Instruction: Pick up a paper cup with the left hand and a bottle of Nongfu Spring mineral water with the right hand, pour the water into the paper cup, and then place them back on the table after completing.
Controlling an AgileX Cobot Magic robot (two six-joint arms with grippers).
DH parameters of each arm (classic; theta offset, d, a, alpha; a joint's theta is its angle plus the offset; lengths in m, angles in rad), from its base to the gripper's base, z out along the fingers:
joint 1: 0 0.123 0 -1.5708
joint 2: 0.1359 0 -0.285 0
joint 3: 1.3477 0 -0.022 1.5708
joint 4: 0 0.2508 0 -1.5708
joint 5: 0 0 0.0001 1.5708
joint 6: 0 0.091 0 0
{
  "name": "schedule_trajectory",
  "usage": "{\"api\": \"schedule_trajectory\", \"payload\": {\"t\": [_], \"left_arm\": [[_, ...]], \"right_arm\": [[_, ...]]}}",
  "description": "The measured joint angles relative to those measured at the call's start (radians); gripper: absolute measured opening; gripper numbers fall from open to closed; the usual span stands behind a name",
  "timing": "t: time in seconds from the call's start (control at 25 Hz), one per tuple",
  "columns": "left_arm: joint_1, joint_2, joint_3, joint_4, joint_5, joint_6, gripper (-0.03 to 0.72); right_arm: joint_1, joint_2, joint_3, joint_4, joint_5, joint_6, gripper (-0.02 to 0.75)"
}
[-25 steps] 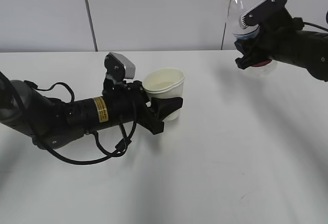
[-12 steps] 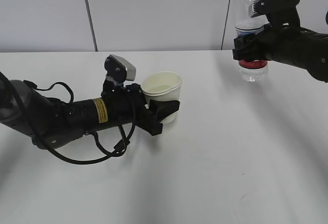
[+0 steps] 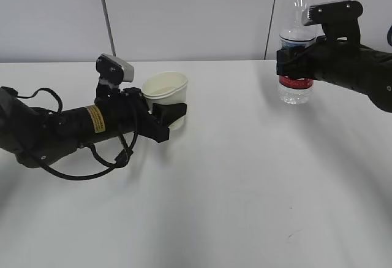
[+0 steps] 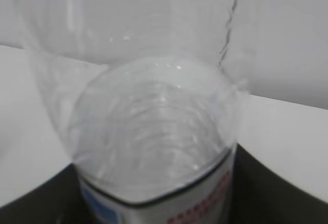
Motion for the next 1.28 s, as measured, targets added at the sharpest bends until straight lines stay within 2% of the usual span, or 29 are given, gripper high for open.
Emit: {"api": "schedule_trajectory", "payload": {"t": [0.24,0.64,0.88,1.28], "left_arm": [[0.063,0.0,0.0,0.0,0.035,0.006,0.375],[0.141,0.0,0.0,-0.049,0.066,0.061,0.375],[0.166,0.0,0.0,-0.078,0.1,0.097,0.375],[0.171,0.045,0.0,-0.2,0.092,0.156,0.375]], "right_arm": [[0.0,0.0,0.002,-0.104,-0.043,0.109,0.408],[0.0,0.0,0.014,-0.168,-0.115,0.19,0.408],[0.0,0.0,0.018,-0.213,-0.141,0.226,0.408],[0.0,0.0,0.018,-0.23,-0.153,0.25,0.408]]}}
